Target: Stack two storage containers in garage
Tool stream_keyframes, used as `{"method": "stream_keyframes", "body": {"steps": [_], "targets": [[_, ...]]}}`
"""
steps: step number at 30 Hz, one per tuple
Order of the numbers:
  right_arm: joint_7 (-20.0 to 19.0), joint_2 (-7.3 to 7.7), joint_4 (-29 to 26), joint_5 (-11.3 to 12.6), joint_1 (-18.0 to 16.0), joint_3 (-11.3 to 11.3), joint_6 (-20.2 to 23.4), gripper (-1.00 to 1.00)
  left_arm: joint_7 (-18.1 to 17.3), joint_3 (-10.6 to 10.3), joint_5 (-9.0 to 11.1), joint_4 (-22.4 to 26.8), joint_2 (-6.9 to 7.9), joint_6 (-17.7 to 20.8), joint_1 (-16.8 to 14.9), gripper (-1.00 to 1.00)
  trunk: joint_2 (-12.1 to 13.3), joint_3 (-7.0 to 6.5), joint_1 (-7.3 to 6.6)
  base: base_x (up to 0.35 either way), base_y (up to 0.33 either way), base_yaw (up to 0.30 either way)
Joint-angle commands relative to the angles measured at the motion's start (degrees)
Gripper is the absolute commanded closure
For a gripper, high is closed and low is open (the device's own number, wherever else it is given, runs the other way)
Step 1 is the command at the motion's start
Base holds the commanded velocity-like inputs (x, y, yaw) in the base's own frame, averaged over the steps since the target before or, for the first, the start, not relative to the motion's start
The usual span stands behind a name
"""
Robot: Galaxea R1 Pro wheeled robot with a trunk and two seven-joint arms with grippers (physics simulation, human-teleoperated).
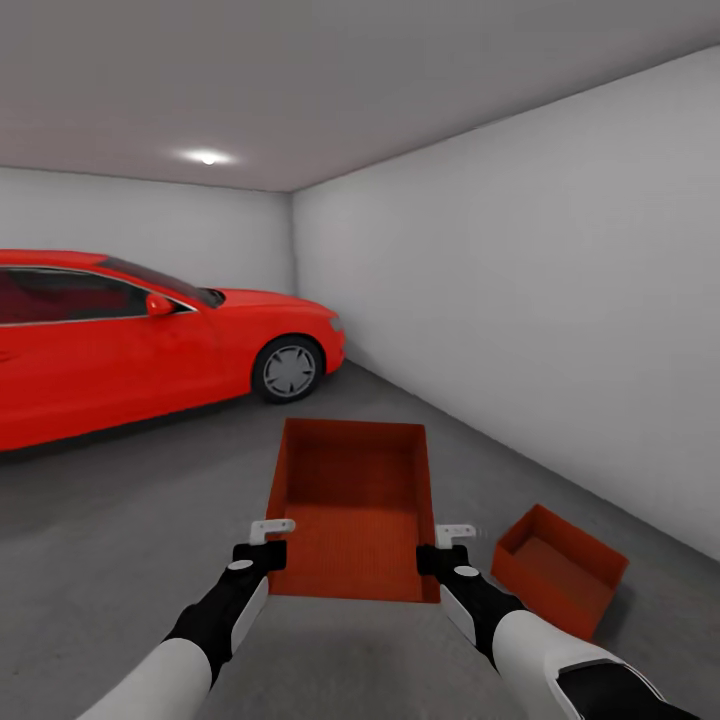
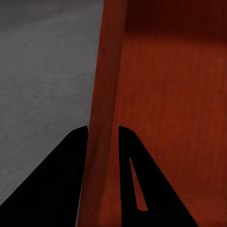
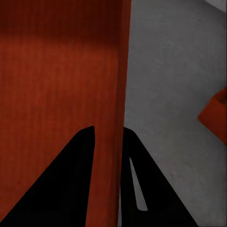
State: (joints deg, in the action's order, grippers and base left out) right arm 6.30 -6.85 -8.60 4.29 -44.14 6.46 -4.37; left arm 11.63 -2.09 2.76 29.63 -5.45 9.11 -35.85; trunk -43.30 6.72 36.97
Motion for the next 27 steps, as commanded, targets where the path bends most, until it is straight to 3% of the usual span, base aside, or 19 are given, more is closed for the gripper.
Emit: {"method": "stream_keyframes", "body": {"steps": [1,27], "targets": [[4.42,-0.01,-0.1,-0.07,-0.07,-1.98,-2.57,1.0,3.05,1.03,3.66,0.07,0.0,0.47,-0.01,1.0,-0.08,0.09,0.02,0.0,0.0,-0.291],[4.4,0.0,-0.1,-0.07,-0.07,-1.98,-2.57,1.0,3.05,0.86,3.66,0.1,-0.08,0.47,-0.01,1.0,-0.08,0.09,0.02,0.0,0.0,-0.291]]}}
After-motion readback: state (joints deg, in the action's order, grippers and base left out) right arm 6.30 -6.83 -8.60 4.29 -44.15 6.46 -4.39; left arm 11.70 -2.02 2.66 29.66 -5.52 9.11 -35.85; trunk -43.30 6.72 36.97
